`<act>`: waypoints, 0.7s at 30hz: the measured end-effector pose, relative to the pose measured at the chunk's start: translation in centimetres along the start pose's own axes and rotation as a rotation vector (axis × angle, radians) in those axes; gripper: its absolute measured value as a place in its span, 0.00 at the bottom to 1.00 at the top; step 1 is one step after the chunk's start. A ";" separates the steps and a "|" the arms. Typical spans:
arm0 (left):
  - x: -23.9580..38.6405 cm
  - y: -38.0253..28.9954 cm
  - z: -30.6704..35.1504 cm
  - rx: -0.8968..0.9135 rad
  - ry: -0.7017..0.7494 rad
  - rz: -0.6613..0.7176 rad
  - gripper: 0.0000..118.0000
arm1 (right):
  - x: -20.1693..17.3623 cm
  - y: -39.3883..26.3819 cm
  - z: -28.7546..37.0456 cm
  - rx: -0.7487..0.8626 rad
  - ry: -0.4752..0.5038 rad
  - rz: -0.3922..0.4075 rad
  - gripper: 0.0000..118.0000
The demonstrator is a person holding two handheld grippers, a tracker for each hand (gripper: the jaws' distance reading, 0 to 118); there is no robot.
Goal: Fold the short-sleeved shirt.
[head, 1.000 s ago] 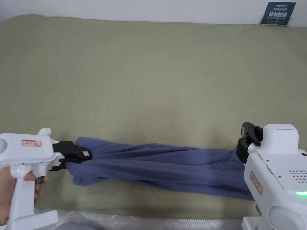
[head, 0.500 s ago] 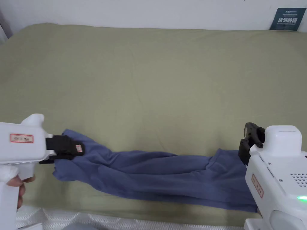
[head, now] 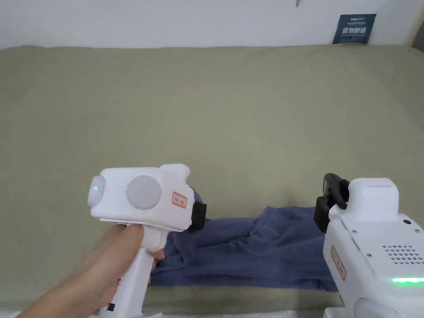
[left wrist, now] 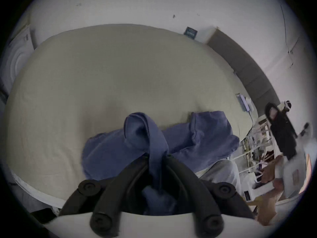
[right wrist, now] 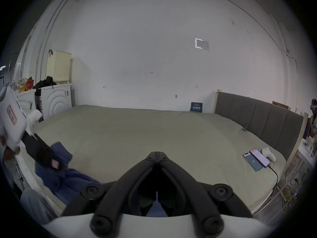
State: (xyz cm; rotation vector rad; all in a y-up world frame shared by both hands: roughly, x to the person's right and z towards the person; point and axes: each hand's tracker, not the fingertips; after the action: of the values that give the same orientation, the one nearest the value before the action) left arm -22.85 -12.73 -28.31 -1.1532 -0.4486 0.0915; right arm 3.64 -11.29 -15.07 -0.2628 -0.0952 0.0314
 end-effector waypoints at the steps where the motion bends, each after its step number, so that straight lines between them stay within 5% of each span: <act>1: 0.6 0.1 -1.2 -0.010 0.006 -0.017 0.06 | 0.3 -0.1 0.0 -0.003 -0.005 -0.004 0.00; 3: 1.9 -0.1 -3.5 -0.030 0.006 -0.024 0.07 | 0.6 -0.3 -0.2 -0.007 -0.019 -0.007 0.00; 4: 2.2 -0.2 -4.6 -0.035 0.003 -0.027 0.16 | 0.7 -0.4 -0.3 -0.006 -0.026 -0.005 0.00; 5: 2.2 -0.4 -5.3 -0.047 -0.021 -0.020 0.43 | 0.7 -0.5 -0.4 -0.009 -0.034 -0.002 0.00; 6: 2.1 -0.6 -6.0 -0.046 -0.055 -0.015 0.89 | 0.7 -0.6 -0.6 -0.008 -0.036 -0.001 0.00; 7: 2.5 -0.8 -6.3 -0.061 -0.068 -0.006 1.00 | 0.7 -0.7 -0.8 -0.009 -0.043 0.001 0.00; 12: 0.4 -1.7 -2.4 0.062 -0.217 0.104 0.82 | 0.4 -1.3 -1.5 -0.027 -0.041 0.004 0.00; 13: -0.3 -1.8 -1.1 0.079 -0.241 0.125 0.66 | 0.3 -1.4 -1.6 -0.031 -0.039 0.004 0.00; 15: -1.8 -2.1 0.7 0.120 -0.274 0.142 0.00 | 0.1 -1.6 -1.7 -0.037 -0.032 -0.001 0.00; 21: -5.4 -2.1 0.6 0.072 -0.296 0.222 0.00 | -0.2 -1.7 -1.7 -0.045 -0.009 -0.012 0.00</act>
State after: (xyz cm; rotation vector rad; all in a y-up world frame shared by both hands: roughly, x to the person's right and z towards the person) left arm -28.32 -14.72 -27.80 -1.1192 -0.5726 0.4726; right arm 3.60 -13.44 -16.32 -0.3075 -0.1067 0.0182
